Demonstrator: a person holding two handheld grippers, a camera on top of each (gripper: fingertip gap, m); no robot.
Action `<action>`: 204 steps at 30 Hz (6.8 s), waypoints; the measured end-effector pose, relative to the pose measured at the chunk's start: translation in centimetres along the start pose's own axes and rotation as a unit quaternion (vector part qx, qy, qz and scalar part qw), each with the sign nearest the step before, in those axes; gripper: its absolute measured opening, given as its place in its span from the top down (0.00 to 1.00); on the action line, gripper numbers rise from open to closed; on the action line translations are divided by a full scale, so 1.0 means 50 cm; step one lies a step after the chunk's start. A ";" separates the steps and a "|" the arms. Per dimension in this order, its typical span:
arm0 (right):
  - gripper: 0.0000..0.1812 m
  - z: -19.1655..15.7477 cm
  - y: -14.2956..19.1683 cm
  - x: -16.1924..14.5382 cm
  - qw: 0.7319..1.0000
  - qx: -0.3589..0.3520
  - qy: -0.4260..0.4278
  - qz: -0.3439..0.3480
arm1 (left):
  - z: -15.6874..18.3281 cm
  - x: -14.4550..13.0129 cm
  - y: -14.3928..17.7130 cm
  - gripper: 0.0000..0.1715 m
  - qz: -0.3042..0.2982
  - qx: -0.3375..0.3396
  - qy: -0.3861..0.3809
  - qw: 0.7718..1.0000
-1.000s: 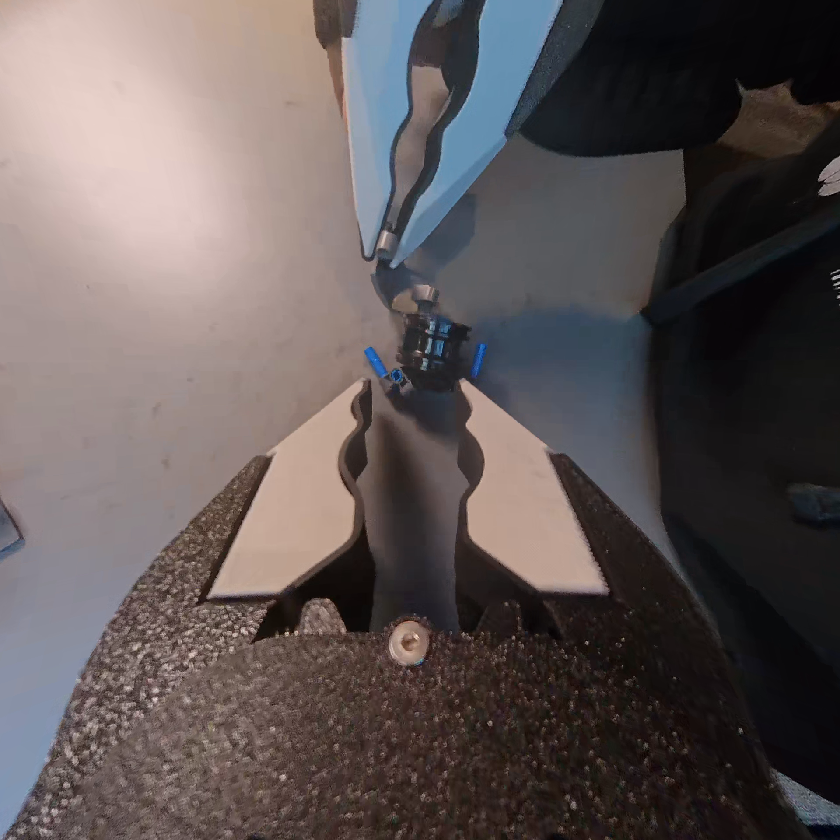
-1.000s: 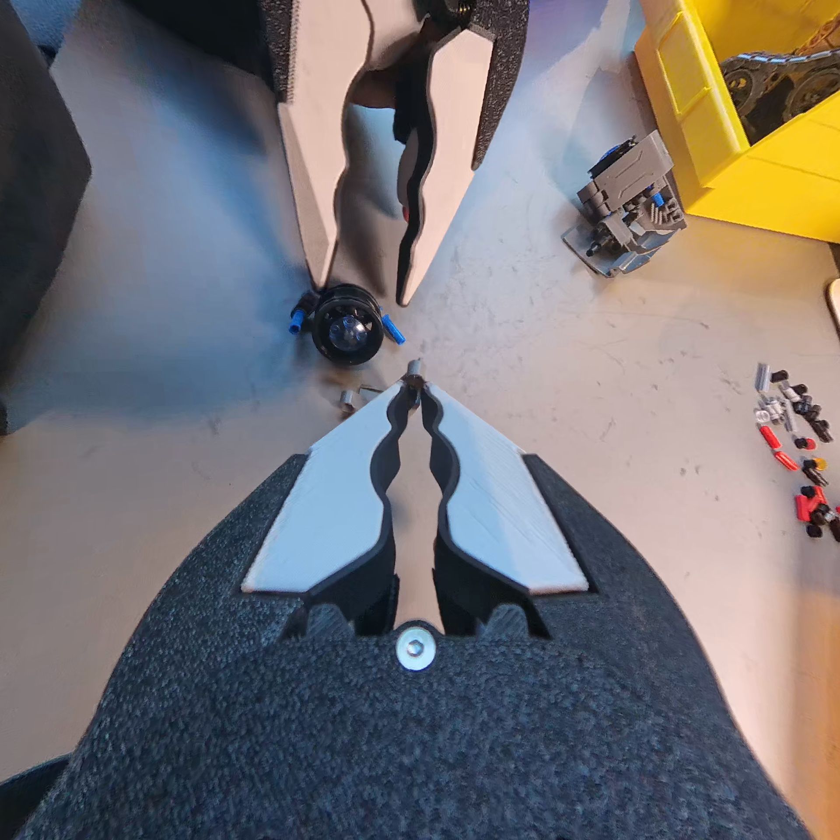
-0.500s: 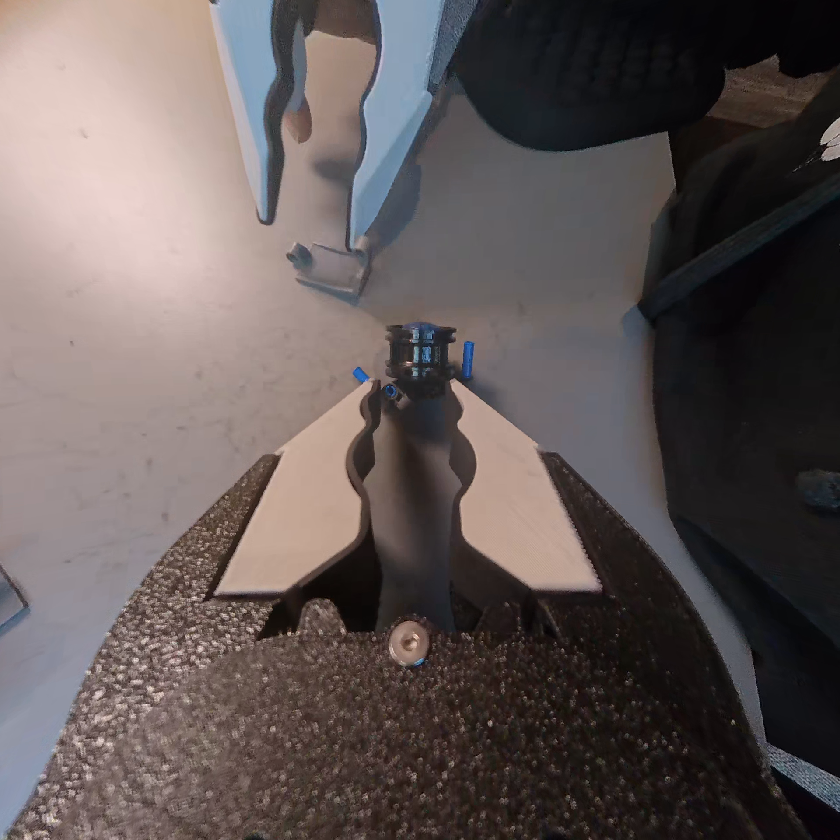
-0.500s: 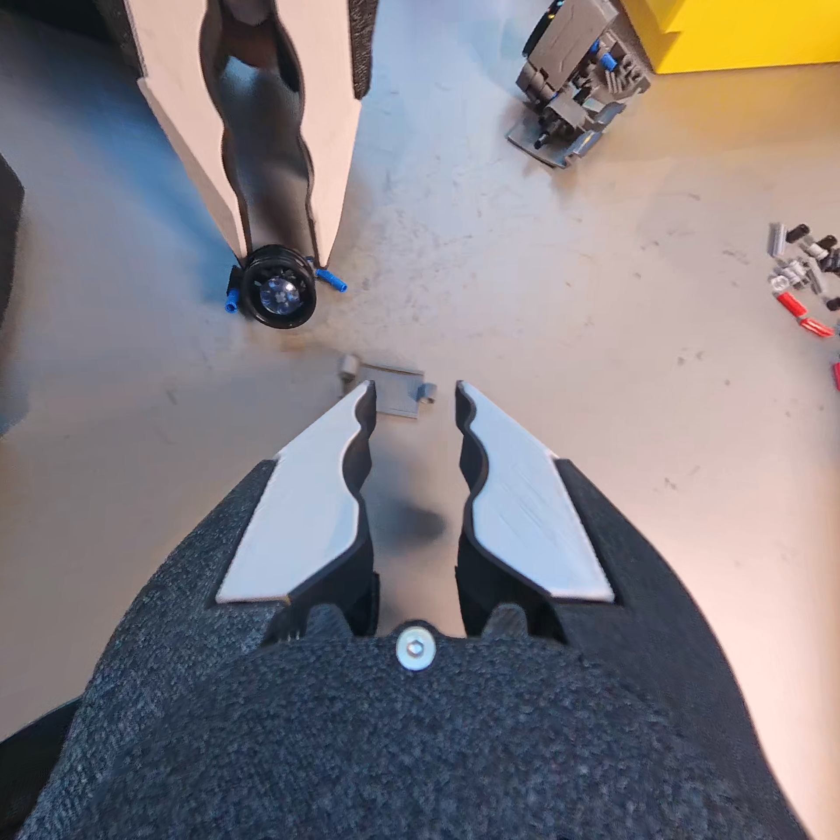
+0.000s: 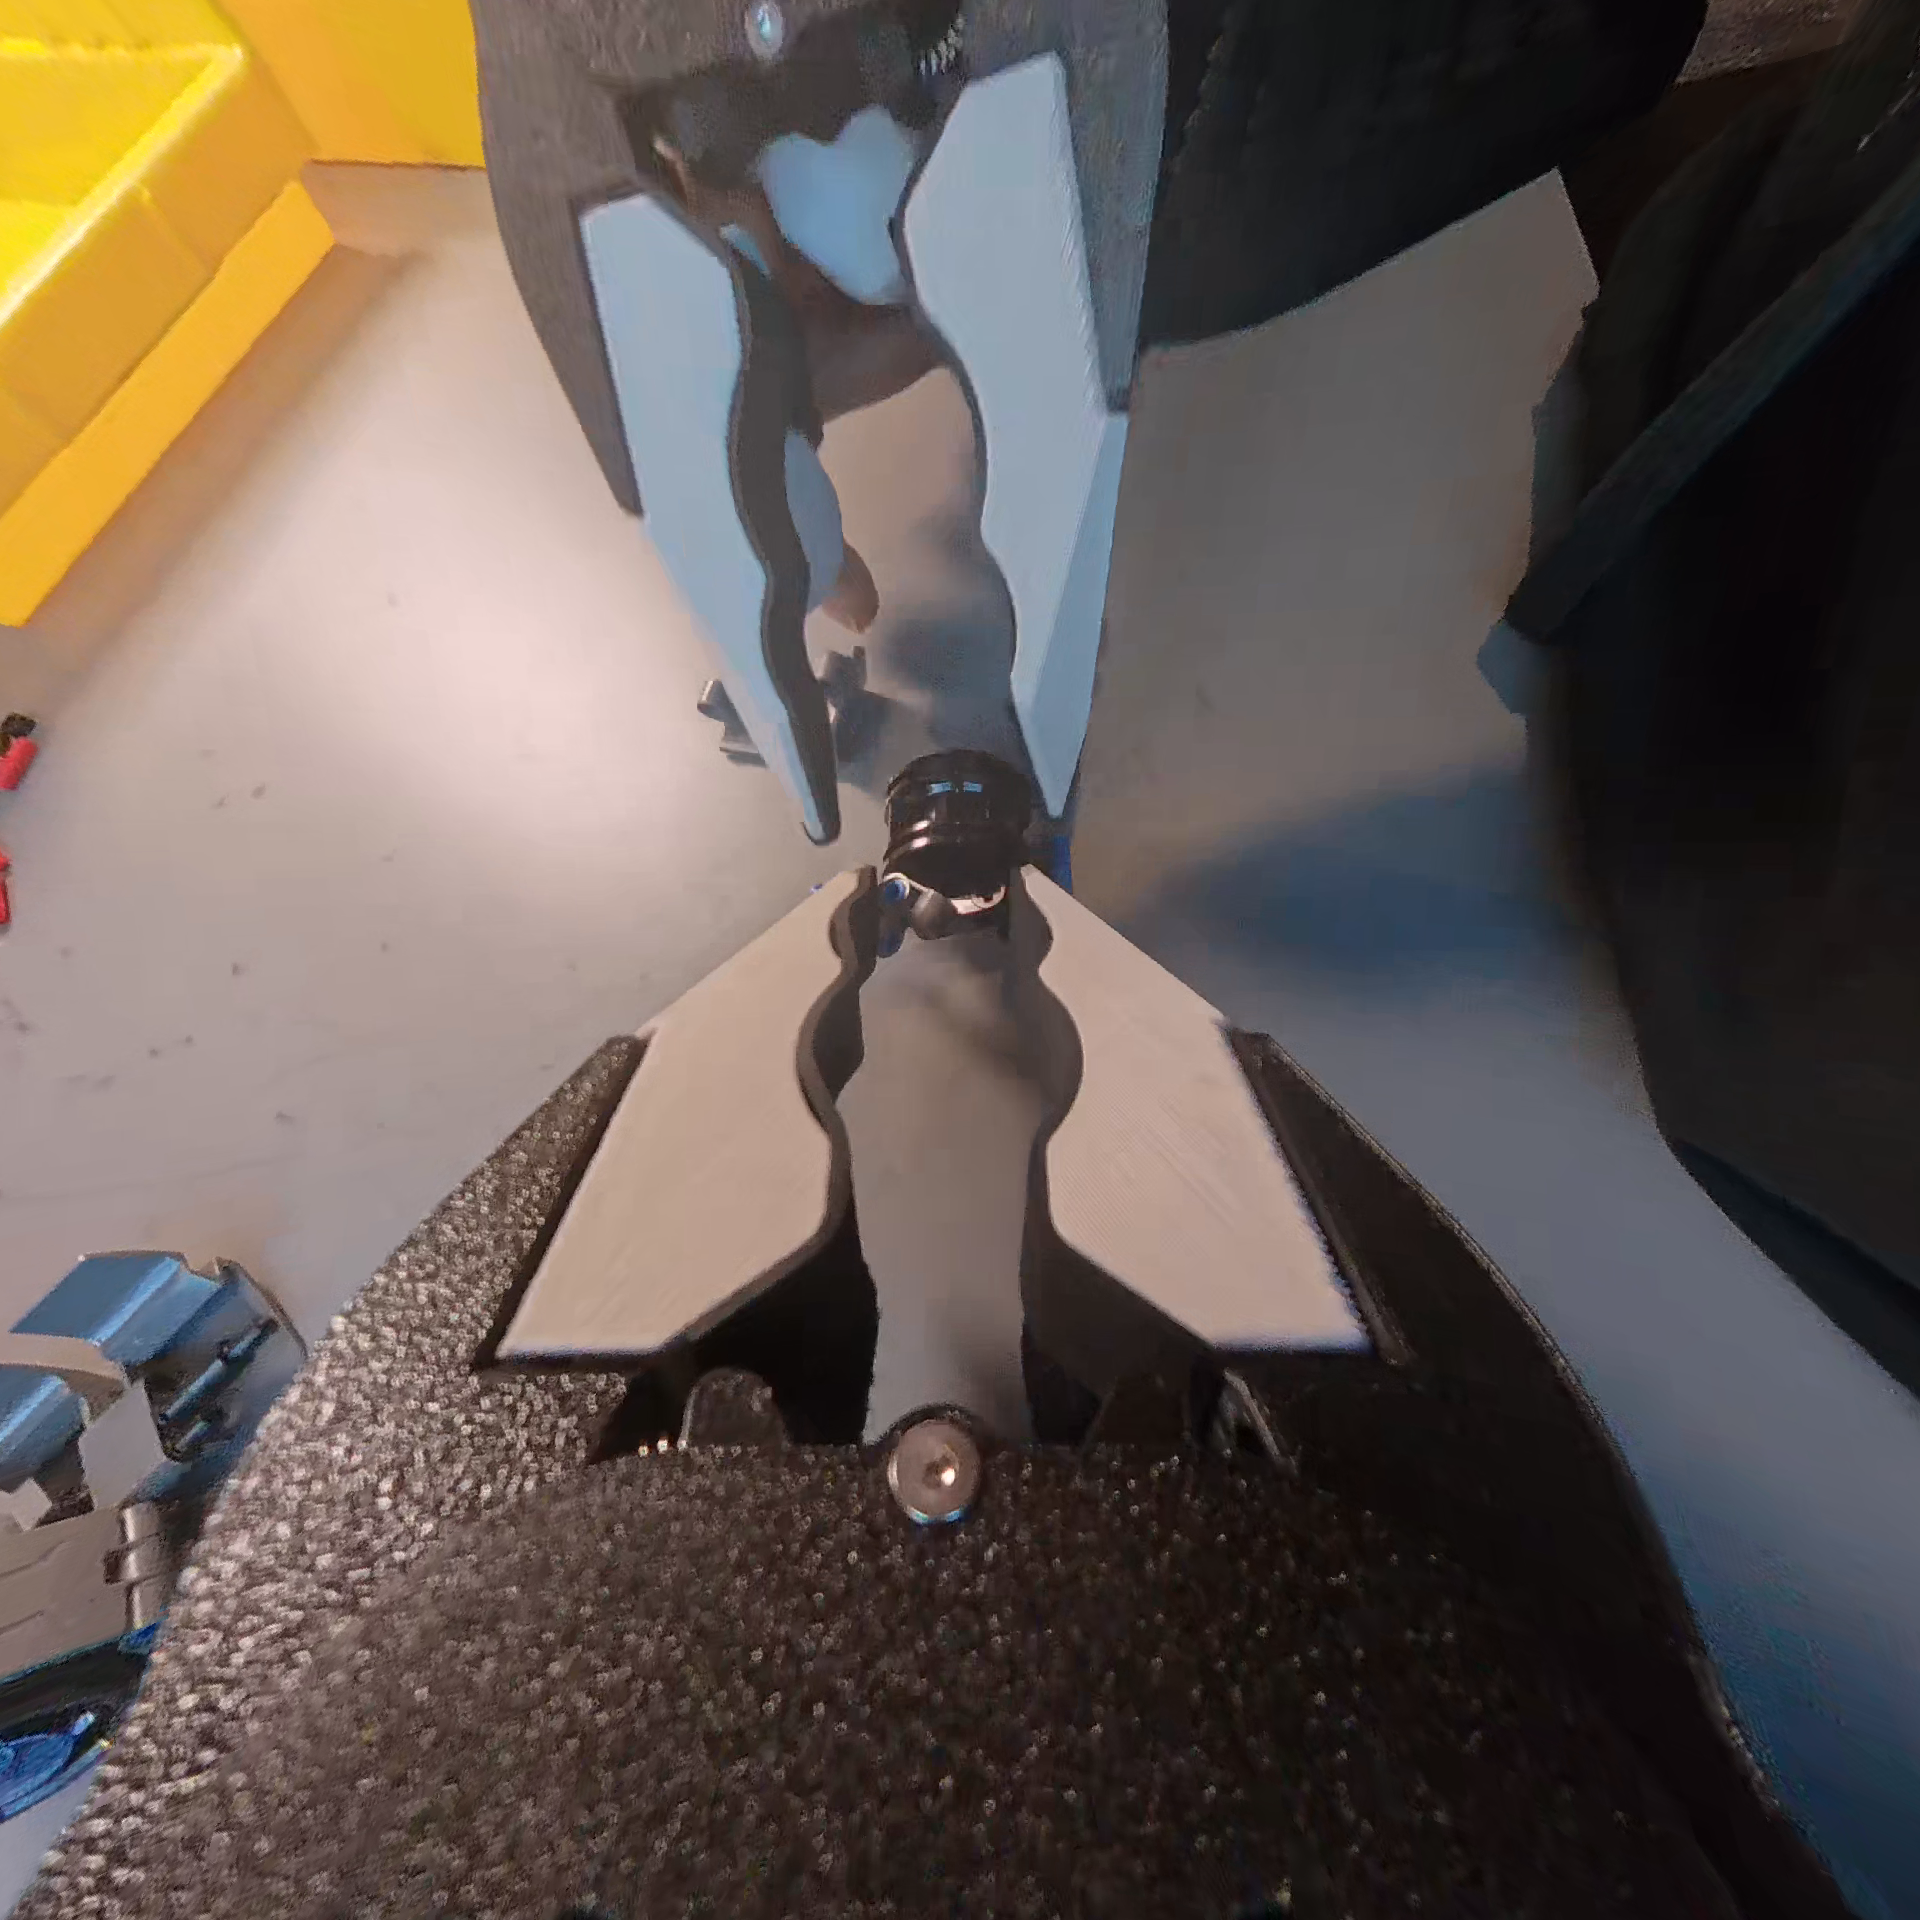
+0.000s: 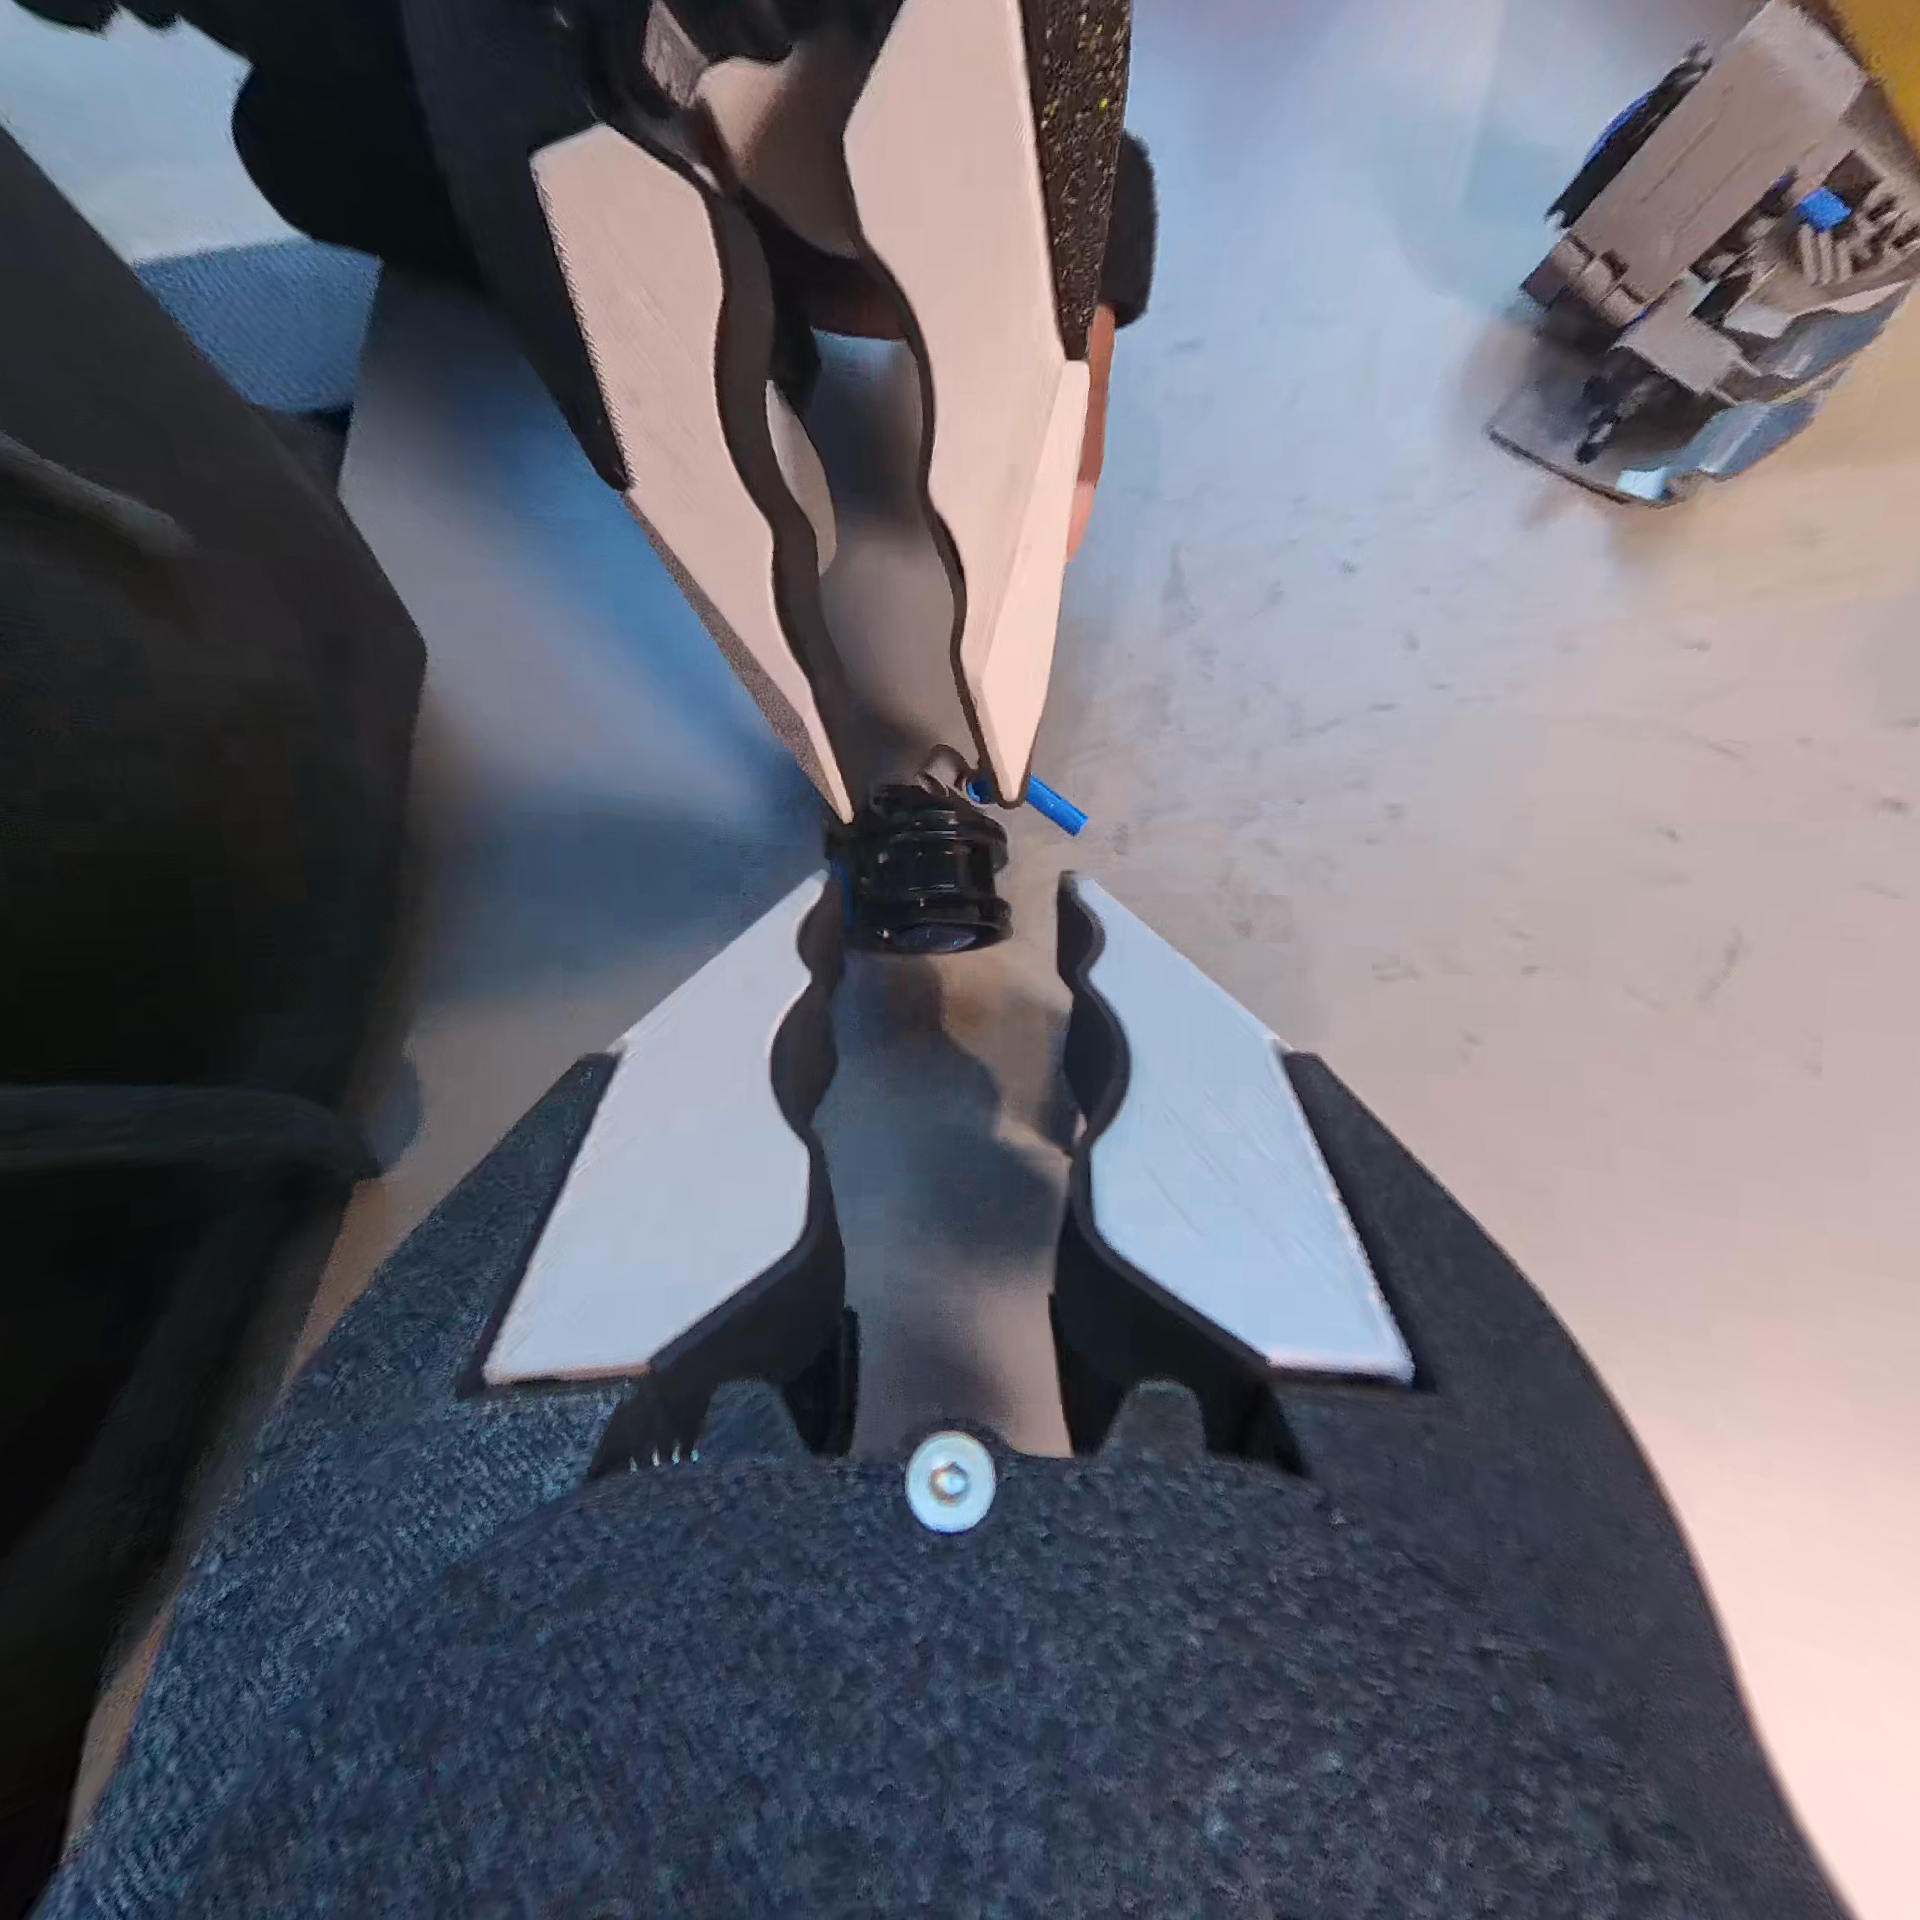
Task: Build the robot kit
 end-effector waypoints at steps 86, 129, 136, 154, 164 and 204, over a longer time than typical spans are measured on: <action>0.96 0.058 0.091 0.060 0.911 -0.174 0.371 -0.035 | -0.089 0.065 0.028 0.96 0.163 -0.217 0.433 0.859; 0.97 -0.034 0.120 0.056 0.968 0.073 0.102 0.218 | 0.000 0.096 0.028 0.97 0.219 -0.352 0.420 0.808; 0.96 -0.028 0.103 0.043 0.976 0.042 0.127 0.171 | -0.004 0.082 0.015 0.97 0.190 -0.328 0.423 0.823; 0.68 0.034 0.151 0.054 0.964 0.046 -0.044 0.259 | -0.091 0.071 0.073 0.97 0.321 -0.288 0.484 0.761; 0.84 0.017 0.085 0.116 0.963 0.028 -0.018 0.267 | -0.104 0.098 0.097 0.96 0.394 -0.314 0.498 0.706; 0.83 0.074 0.106 0.158 0.960 -0.093 0.027 0.263 | -0.136 0.090 0.155 0.97 0.409 -0.154 0.368 0.821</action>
Point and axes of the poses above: each gripper's, where its closed fingertips meet, y back along the fingers, x out of its top, z = x × y across the jaws, the point moved 3 cm from there along y, back along the fingers, and after that the axes turned 3 degrees about -x, right-handed, at the moved point
